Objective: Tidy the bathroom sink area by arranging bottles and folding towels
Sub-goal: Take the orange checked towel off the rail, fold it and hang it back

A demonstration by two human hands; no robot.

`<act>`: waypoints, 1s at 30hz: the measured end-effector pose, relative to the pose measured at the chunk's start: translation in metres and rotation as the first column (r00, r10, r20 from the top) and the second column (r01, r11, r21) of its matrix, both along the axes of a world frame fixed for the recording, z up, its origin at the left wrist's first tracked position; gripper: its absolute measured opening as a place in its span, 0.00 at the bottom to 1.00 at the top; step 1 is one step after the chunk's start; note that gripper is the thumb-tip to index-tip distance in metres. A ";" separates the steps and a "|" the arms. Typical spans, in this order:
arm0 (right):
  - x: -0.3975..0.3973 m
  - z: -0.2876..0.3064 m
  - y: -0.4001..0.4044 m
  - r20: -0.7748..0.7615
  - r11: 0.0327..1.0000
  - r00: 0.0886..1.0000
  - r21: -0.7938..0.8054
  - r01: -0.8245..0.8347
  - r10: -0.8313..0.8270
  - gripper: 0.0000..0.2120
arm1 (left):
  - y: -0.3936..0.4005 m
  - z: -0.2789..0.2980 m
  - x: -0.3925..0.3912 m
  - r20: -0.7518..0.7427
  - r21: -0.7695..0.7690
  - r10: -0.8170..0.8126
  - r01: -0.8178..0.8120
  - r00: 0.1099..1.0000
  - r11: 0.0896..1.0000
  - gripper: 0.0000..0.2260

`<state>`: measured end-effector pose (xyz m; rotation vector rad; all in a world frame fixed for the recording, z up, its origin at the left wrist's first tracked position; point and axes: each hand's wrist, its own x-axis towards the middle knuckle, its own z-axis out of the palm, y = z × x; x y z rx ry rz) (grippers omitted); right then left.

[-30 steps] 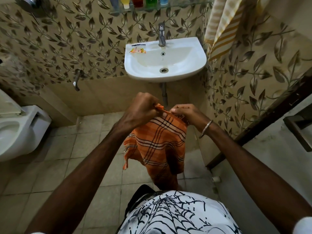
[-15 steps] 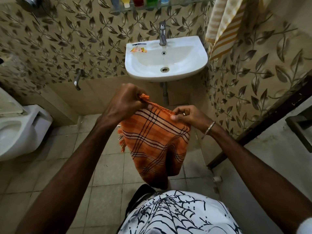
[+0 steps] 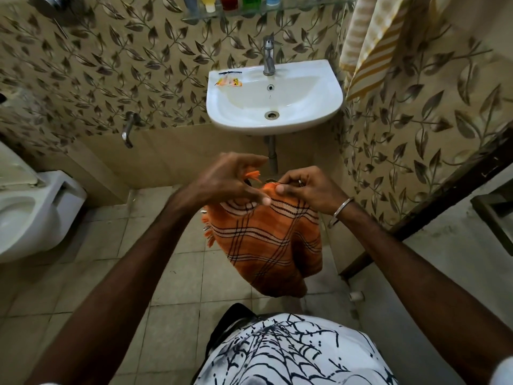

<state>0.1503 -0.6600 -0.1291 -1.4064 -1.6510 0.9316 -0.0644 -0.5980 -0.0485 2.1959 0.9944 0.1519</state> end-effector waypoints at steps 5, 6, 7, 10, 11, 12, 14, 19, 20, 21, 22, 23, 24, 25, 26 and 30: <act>-0.003 0.003 -0.001 0.006 0.999 1.000 0.046 -0.025 0.025 0.06 | -0.004 -0.012 0.016 -0.026 0.002 -0.077 0.077 0.997 0.997 0.15; -0.001 0.004 -0.001 -0.005 0.998 1.000 0.048 -0.029 0.029 0.06 | -0.003 -0.015 0.016 -0.011 0.003 -0.058 0.058 0.998 0.998 0.13; 0.000 0.004 -0.002 -0.018 0.999 0.999 0.042 -0.034 0.035 0.06 | -0.002 -0.017 0.017 0.009 0.016 -0.041 0.041 0.999 0.999 0.12; 0.004 0.006 -0.003 -0.111 0.998 0.993 -0.051 -0.044 0.038 0.10 | -0.003 -0.019 0.018 0.067 0.093 -0.016 0.010 0.998 0.996 0.09; 0.006 0.004 -0.004 -0.148 0.993 0.989 -0.106 -0.044 0.028 0.13 | -0.003 -0.018 0.018 0.084 0.119 -0.009 -0.001 0.996 0.993 0.08; 0.009 0.002 -0.004 -0.161 0.985 0.987 -0.165 -0.043 0.016 0.16 | -0.003 -0.017 0.018 0.096 0.145 0.000 -0.015 0.995 0.989 0.07; 0.016 -0.006 -0.004 -0.119 0.963 0.992 -0.261 -0.060 0.029 0.13 | -0.002 -0.014 0.016 0.119 0.204 0.027 -0.051 0.992 0.978 0.08; 0.025 -0.016 -0.008 -0.116 0.934 0.993 -0.349 -0.078 0.040 0.09 | 0.005 -0.005 0.007 0.115 0.279 0.071 -0.101 0.991 0.955 0.09; 0.025 -0.016 -0.008 -0.122 0.945 0.992 -0.322 -0.049 0.010 0.09 | 0.007 -0.003 0.004 0.111 0.287 0.087 -0.116 0.990 0.951 0.10; 0.025 -0.014 -0.009 -0.125 0.958 0.992 -0.287 -0.025 -0.012 0.09 | 0.009 -0.003 0.002 0.113 0.287 0.100 -0.129 0.989 0.949 0.10; 0.025 -0.013 -0.009 -0.123 0.967 0.992 -0.254 -0.013 -0.019 0.09 | 0.011 -0.003 -0.001 0.115 0.287 0.113 -0.142 0.987 0.947 0.10; 0.026 -0.012 -0.009 -0.120 0.974 0.993 -0.228 -0.012 -0.015 0.09 | 0.013 -0.003 -0.004 0.118 0.290 0.124 -0.154 0.985 0.944 0.10; 0.026 -0.011 -0.008 -0.116 0.977 0.993 -0.213 -0.017 -0.008 0.08 | 0.013 -0.002 -0.006 0.118 0.293 0.137 -0.166 0.984 0.941 0.10; 0.027 -0.010 -0.008 -0.110 0.978 0.994 -0.208 -0.025 0.002 0.07 | 0.013 -0.001 -0.007 0.121 0.295 0.150 -0.180 0.981 0.939 0.10; 0.026 -0.009 -0.006 -0.100 0.978 0.995 -0.205 -0.034 0.014 0.06 | 0.013 -0.001 -0.009 0.127 0.296 0.160 -0.192 0.979 0.936 0.09; 0.024 -0.003 -0.002 -0.034 0.986 0.998 -0.157 -0.054 0.049 0.06 | 0.011 0.002 -0.014 0.134 0.315 0.168 -0.202 0.977 0.927 0.09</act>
